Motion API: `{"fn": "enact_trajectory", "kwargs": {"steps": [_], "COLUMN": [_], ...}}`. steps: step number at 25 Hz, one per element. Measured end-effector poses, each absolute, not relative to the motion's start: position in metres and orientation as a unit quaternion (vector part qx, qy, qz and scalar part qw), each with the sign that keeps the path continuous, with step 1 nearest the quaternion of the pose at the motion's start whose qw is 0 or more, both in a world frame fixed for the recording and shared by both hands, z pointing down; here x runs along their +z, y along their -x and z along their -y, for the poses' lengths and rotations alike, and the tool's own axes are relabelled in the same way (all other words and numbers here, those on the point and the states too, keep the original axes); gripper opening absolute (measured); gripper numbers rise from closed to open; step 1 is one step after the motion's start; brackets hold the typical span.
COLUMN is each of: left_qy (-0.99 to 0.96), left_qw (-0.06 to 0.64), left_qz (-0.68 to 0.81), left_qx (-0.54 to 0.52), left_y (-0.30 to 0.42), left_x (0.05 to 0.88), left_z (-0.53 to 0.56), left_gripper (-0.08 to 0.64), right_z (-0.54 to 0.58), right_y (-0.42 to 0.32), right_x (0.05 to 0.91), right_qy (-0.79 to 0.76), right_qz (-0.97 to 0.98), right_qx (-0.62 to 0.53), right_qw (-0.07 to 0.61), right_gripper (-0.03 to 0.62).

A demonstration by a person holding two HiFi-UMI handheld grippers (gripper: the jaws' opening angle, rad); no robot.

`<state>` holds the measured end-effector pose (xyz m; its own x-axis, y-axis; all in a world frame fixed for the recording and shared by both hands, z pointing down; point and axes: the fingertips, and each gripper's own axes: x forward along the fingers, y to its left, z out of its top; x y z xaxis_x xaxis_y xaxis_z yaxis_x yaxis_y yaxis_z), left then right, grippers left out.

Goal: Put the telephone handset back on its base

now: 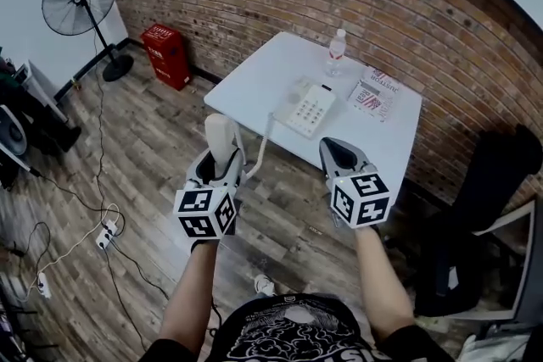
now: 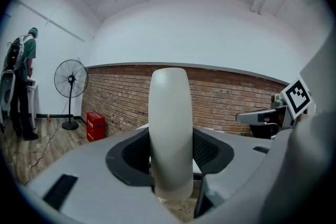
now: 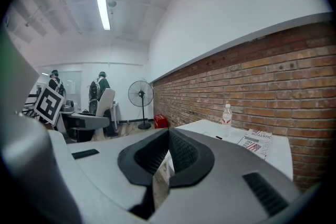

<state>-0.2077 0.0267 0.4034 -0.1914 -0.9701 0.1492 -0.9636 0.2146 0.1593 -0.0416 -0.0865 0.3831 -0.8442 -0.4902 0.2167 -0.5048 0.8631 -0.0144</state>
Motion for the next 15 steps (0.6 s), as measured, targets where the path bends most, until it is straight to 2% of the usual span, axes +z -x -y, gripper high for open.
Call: {"fn": "enact_trajectory", "kwargs": {"steps": [15], "left_qy": [-0.666], "left_qw": [0.110], "left_qz": [0.738], "left_qx": [-0.003], "left_y": [0.227], "left_x": [0.412], "left_z": [0.029], "left_gripper": [0.212], "right_z": [0.125], "right_y": [0.052], "right_x": [0.389], "right_qy": [-0.306], "right_qz": [0.946], "right_qx": [0.040], "right_qw": [0.097], "right_gripper": [0.002]}}
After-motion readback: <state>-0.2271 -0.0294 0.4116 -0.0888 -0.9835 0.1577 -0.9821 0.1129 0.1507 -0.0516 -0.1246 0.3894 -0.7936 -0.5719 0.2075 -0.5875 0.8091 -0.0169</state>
